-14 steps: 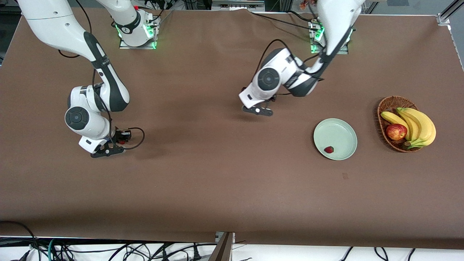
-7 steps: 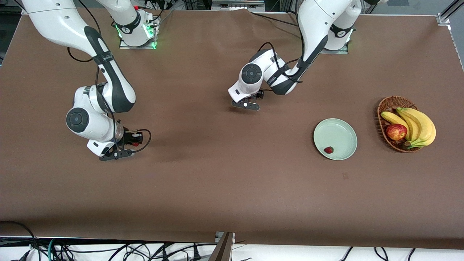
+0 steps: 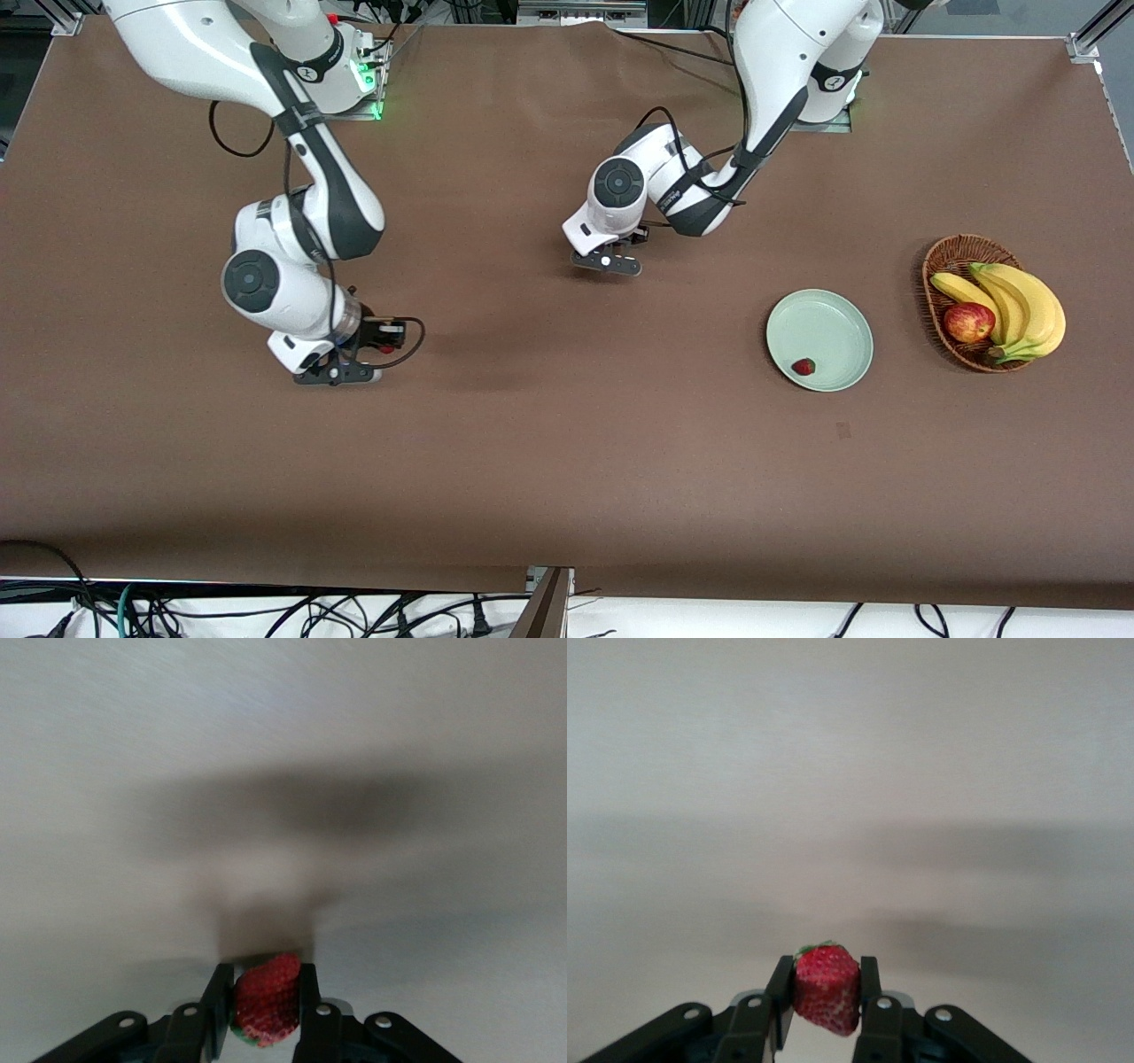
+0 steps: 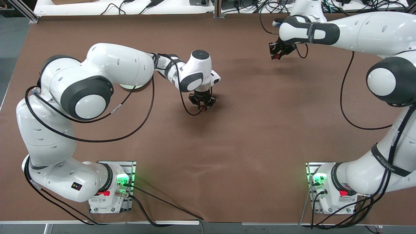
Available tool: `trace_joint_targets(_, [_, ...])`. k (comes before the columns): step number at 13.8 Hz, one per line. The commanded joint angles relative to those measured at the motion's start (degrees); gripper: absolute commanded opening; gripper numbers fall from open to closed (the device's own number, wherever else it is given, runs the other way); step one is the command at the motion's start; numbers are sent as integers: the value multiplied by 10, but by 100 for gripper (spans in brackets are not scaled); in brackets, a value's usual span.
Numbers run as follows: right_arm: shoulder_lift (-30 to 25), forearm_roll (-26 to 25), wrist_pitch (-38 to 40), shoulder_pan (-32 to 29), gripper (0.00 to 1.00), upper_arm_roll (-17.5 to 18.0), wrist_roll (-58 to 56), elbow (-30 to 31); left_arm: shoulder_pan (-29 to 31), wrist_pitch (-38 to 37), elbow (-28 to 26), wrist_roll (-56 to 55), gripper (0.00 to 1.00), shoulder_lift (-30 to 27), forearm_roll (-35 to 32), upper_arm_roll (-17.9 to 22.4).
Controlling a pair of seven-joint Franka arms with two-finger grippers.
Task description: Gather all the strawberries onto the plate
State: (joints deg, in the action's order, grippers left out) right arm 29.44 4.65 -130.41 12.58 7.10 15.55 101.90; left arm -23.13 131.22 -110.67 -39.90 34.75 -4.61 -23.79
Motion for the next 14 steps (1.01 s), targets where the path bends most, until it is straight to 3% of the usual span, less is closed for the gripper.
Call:
trace_joint_targets(1, [-2,9,12,29,25,-2,66,-17,82,-83,22,18,6,-62,-16,-4])
trace_joint_targets(4, [11,31,9,59,25,5,167,-40,191,-152,46,156,8,-79,-22,0])
trace_joint_targets(6, [30,78,3,83,26,17,234,-74,272,-152,51,260,8,-78,-57,-1])
trace_joint_targets(9, [75,90,-27,152,27,17,333,-139,365,-144,51,384,13,-60,-87,-2])
trace_joint_targets(12, [138,87,-145,227,26,15,402,-182,393,-90,33,409,17,-36,-98,0])
trace_joint_targets(14, [174,86,-229,262,27,14,406,-196,399,-87,25,412,33,-33,-100,0])
